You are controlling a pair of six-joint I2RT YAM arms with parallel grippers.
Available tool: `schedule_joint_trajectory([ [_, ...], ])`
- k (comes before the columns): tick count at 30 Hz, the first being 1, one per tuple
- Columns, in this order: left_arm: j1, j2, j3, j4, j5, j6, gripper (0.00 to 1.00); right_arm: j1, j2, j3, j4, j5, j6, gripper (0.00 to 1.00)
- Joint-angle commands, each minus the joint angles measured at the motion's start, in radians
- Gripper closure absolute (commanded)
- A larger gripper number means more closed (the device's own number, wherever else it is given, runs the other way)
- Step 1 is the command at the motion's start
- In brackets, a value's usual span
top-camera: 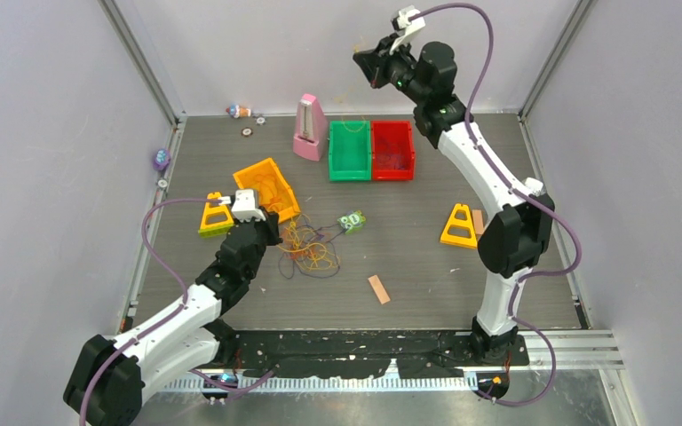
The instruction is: Untangle the cables
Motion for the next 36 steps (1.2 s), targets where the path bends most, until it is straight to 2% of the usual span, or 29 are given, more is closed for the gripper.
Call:
schedule_joint_trajectory([
  [1,-0.003,-0.012,0.038,0.036,-0.007,0.018,1.00,0.003,-0.085,0.070,-0.024,-0.009,-0.006,0.95],
  [12,-0.003,-0.005,0.042,0.037,-0.005,0.017,1.00,0.005,-0.148,0.083,-0.025,-0.039,0.009,0.95],
  [36,-0.003,-0.004,0.043,0.035,-0.004,0.019,1.00,0.019,-0.005,0.018,0.037,-0.059,0.072,0.95],
])
